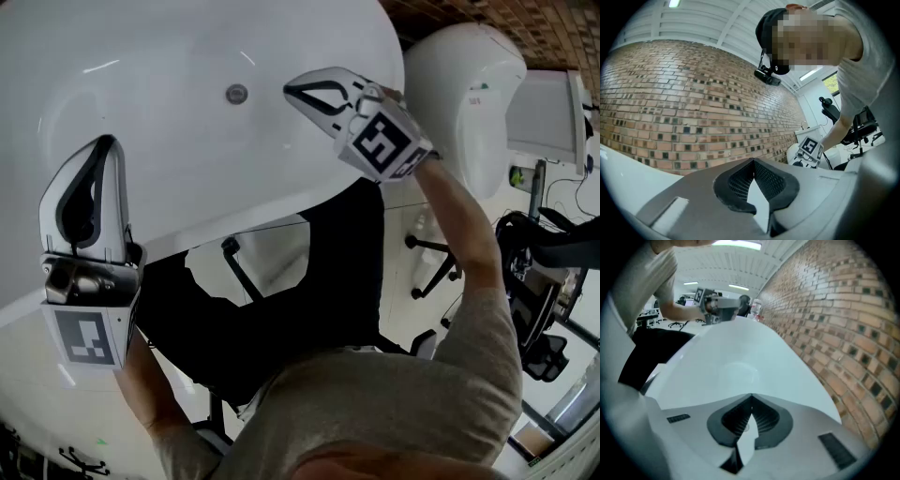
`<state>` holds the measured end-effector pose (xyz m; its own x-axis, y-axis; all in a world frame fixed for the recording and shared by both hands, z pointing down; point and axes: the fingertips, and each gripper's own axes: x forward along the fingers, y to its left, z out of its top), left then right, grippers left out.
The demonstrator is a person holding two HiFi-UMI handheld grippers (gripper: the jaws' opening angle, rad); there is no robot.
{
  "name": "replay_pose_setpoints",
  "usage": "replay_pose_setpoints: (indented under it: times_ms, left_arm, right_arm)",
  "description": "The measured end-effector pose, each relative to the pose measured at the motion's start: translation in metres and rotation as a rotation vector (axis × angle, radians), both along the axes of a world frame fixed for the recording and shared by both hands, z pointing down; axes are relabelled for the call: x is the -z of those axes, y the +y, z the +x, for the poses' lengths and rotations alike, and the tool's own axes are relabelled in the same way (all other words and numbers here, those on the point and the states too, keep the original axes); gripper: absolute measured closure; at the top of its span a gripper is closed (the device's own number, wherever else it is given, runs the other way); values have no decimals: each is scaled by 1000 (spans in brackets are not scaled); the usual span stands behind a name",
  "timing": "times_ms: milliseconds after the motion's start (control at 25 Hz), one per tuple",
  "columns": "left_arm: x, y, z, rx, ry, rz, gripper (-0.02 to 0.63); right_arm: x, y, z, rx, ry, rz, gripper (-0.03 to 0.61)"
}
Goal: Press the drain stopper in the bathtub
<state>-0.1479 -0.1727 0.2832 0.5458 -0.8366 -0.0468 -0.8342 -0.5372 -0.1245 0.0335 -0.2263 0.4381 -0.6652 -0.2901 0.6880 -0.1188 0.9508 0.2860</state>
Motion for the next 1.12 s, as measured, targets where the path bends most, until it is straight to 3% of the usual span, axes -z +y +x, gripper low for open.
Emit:
replay_pose_setpoints:
  times_ms: [240,320,440,600,760,1120]
  left_arm:
    - [-36,-30,-14,86,112,-26,621]
    - [-47,-32,-18,114,152,-34,621]
    - [-61,-32,-23,153,188,-67,621]
    - [-75,-32,-25,197,136,-115,621]
    - [-78,-28,-24,188,112,-110,620]
    - [-73,-27,-24,186,112,-83,620]
  right_arm:
    - [-171,-79,-11,70,324,-87,577]
    - [-229,-93,-12,80,422,-144,577]
    - [-303,-104,-13,134,544,-152,577]
    - [-370,-110,-18,99,572,-192,577]
    - [-416,-96,-18,158,642,-197,575]
    - [-444,-97,-18,173,677,-215,572]
